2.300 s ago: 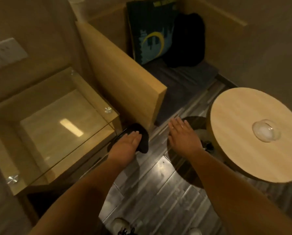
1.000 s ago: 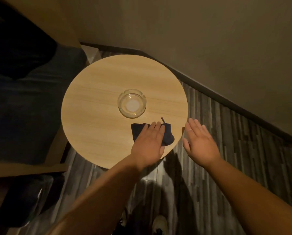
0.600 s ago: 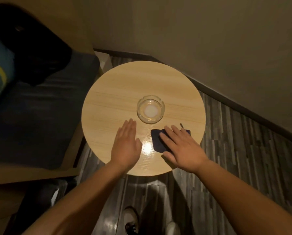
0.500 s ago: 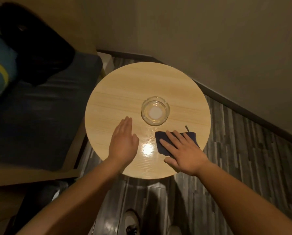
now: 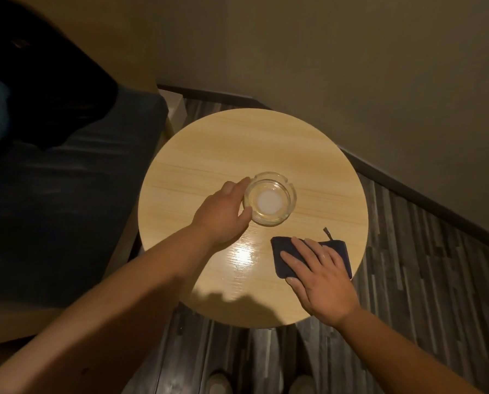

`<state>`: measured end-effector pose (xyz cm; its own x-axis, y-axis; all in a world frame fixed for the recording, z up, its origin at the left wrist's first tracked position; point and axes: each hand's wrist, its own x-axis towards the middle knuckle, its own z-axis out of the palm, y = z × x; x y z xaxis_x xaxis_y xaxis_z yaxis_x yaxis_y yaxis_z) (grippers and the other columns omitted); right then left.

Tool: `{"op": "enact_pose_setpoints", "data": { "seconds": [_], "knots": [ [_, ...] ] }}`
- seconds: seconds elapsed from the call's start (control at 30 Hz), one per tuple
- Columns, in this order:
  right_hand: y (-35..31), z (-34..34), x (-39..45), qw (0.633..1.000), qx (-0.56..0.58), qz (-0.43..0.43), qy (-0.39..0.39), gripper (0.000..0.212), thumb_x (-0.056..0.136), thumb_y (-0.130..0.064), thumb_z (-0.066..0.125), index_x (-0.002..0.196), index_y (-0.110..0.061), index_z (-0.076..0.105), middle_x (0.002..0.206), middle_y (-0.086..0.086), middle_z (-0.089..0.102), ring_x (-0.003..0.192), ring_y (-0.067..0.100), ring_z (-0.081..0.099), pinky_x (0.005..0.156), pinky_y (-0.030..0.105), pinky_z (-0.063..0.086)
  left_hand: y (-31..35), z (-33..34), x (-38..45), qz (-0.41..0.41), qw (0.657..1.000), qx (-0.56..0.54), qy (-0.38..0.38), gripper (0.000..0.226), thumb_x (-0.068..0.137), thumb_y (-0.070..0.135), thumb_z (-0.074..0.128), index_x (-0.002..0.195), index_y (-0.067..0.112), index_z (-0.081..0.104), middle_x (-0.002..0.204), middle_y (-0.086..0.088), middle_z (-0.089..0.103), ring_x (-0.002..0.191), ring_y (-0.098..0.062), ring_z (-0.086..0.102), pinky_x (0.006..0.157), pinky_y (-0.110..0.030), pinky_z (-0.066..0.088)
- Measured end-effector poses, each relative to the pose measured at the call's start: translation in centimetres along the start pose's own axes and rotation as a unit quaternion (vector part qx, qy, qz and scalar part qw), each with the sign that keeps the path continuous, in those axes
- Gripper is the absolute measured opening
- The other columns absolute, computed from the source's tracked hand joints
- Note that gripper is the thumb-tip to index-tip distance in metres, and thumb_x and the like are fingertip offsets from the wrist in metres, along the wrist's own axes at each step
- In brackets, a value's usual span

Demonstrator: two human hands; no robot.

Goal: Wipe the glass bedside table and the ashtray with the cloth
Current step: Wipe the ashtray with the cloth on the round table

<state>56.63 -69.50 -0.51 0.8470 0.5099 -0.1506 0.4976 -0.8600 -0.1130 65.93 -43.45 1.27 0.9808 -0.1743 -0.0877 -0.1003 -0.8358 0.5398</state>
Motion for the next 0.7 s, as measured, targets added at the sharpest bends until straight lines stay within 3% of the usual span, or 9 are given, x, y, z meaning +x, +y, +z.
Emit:
{"op": "enact_pose_setpoints", "data": {
  "seconds": [0.1,0.23,0.33,0.43,0.57,0.7],
  "knots": [
    [0.2,0.2,-0.1,1.0,0.01,-0.003,0.005,0.047,0.097,-0.048,0.037,0.138,-0.029,0.047,0.151,0.004,0.04,0.135,0.028,0.037,0.108,0.048,0.028,-0.7,-0.1,0.4,0.022,1.0,0.003,-0.008,0.063,0.095,0.044,0.047,0.15,0.031,0.021,0.129,-0.004,0.05,0.097,-0.021,0.058,0.079,-0.035,0.051],
    [0.3,0.2,-0.1,1.0,0.023,-0.009,0.018,0.046,0.096,-0.048,0.04,0.138,-0.031,0.049,0.15,0.002,0.041,0.135,0.027,0.039,0.107,0.047,0.03,-0.7,-1.0,1.2,0.031,0.999,-0.002,-0.04,0.069,0.09,0.049,0.053,0.148,0.042,0.018,0.127,0.004,0.048,0.099,-0.017,0.058,0.08,-0.035,0.052],
    [0.5,0.1,0.3,0.999,0.028,-0.02,0.041,0.045,0.095,-0.049,0.041,0.137,-0.032,0.049,0.147,0.001,0.044,0.132,0.026,0.042,0.104,0.045,0.031,-0.4,-1.7,2.1,0.031,0.998,0.006,-0.058,0.074,0.084,0.055,0.057,0.146,0.042,0.018,0.133,0.006,0.046,0.105,-0.016,0.056,0.081,-0.035,0.052],
    [1.0,0.4,0.4,0.997,0.034,-0.038,0.055,0.044,0.094,-0.046,0.046,0.136,-0.034,0.049,0.146,0.001,0.046,0.128,0.026,0.043,0.1,0.043,0.031,-0.1,-2.0,2.8,0.019,0.996,0.008,-0.081,0.077,0.079,0.055,0.06,0.144,0.04,0.021,0.132,0.007,0.048,0.099,-0.015,0.055,0.077,-0.033,0.05],
    [1.8,0.2,1.3,0.992,0.053,-0.066,0.092,0.042,0.088,-0.038,0.058,0.129,-0.029,0.056,0.132,0.005,0.056,0.11,0.028,0.052,0.084,0.041,0.039,0.4,-2.2,3.5,0.01,0.994,0.011,-0.109,0.08,0.073,0.054,0.062,0.14,0.037,0.022,0.1,0.012,0.054,0.081,-0.012,0.055,0.061,-0.028,0.042],
    [2.6,-2.5,3.2,0.984,0.139,-0.02,0.107,0.035,0.09,-0.039,0.049,0.116,-0.021,0.063,0.11,0.0,0.061,0.091,0.019,0.061,0.069,0.031,0.05,0.4,-2.3,3.1,0.002,0.995,0.02,-0.102,0.078,0.074,0.054,0.062,0.139,0.033,0.022,0.079,0.008,0.054,0.068,-0.011,0.056,0.055,-0.029,0.045]
  ]
}}
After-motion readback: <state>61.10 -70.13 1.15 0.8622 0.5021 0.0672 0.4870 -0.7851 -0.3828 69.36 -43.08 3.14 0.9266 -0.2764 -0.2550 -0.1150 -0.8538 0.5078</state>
